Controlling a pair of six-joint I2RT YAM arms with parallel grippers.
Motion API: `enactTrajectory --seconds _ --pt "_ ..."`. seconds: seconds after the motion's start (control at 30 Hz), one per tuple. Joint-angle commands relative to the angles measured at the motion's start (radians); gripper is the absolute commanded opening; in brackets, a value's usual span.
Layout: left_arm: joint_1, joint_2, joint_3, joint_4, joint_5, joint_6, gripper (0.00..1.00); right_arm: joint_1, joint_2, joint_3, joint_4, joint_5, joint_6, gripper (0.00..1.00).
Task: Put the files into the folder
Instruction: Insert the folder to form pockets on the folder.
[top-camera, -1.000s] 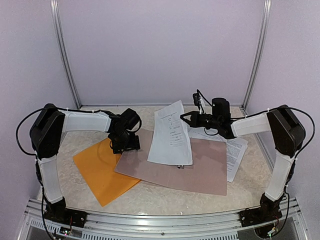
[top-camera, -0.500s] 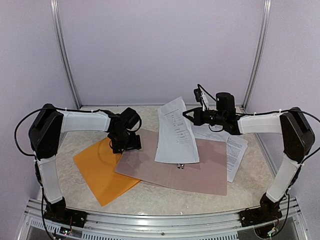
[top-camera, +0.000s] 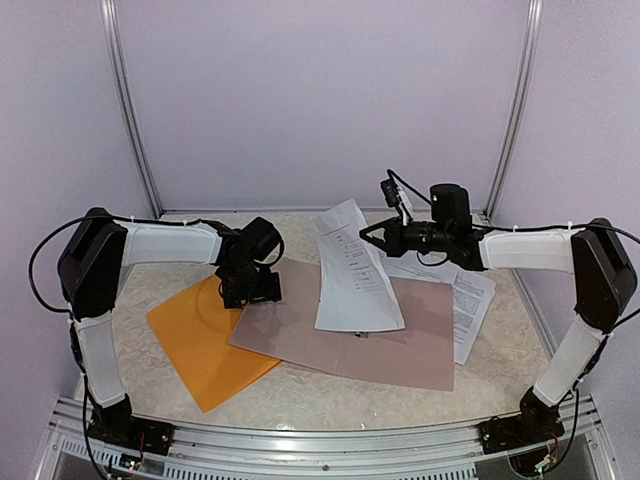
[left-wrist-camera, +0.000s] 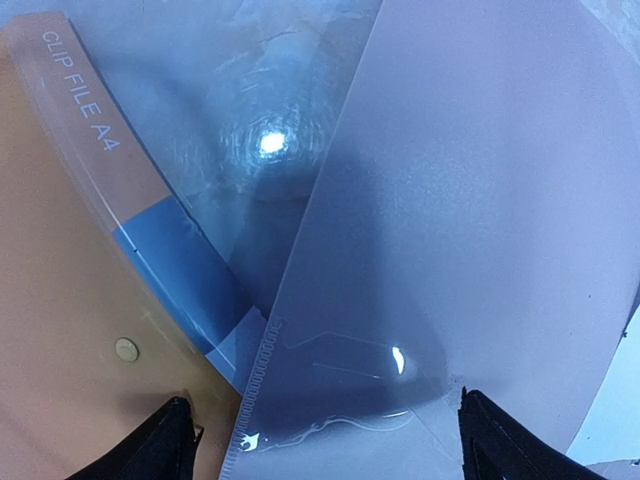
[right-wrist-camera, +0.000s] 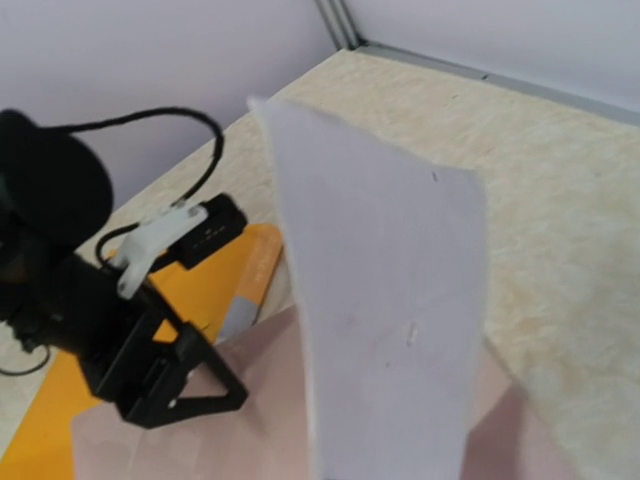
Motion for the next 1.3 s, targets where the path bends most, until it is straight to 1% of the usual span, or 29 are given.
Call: enactTrajectory --seconds 0.0,0.2,0.53,0.63,0.77,0.9,1.0,1.07,1.13,1.27 --pt "-0.007 -0.029 0.008 -0.025 -0.022 0.012 0.87 0.018 -0.017 -0.028 0.011 -0.037 0.021 0.0" --pt "-0.01 -0.03 0.004 -0.027 -0.027 0.011 0.87 0.022 -0.03 -0.055 0.061 -0.077 0.067 0.0" --pt "-0.015 -0.032 -0.004 -0.025 -0.029 0.006 0.88 0.027 -0.05 -0.076 0.078 -0.091 0.054 0.0" --pt "-0.016 -0.032 -0.004 -0.028 -0.031 0.004 0.88 0.027 -0.069 -0.088 0.083 -0.04 0.052 0.0" --pt "-0.032 -0.051 -0.007 -0.027 -0.035 0.023 0.88 0.027 -0.101 -0.084 0.037 0.057 0.032 0.0" --pt "-0.082 -0.102 0.008 -0.08 -0.107 0.043 0.88 0.002 -0.118 -0.069 -0.054 0.17 0.026 0.0" --pt "-0.139 -0.13 0.021 -0.124 -0.177 0.072 0.91 -0.029 -0.129 -0.09 -0.052 0.191 0.04 0.0" --pt "-0.183 -0.144 0.022 -0.142 -0.221 0.103 0.93 -0.044 -0.131 -0.1 -0.049 0.189 0.044 0.0" --pt "-0.228 -0.157 0.015 -0.13 -0.222 0.166 0.93 -0.057 -0.125 -0.103 -0.053 0.186 0.045 0.0" --pt "-0.289 -0.186 -0.036 -0.003 -0.102 0.401 0.93 -0.076 -0.101 -0.103 -0.059 0.168 0.041 0.0"
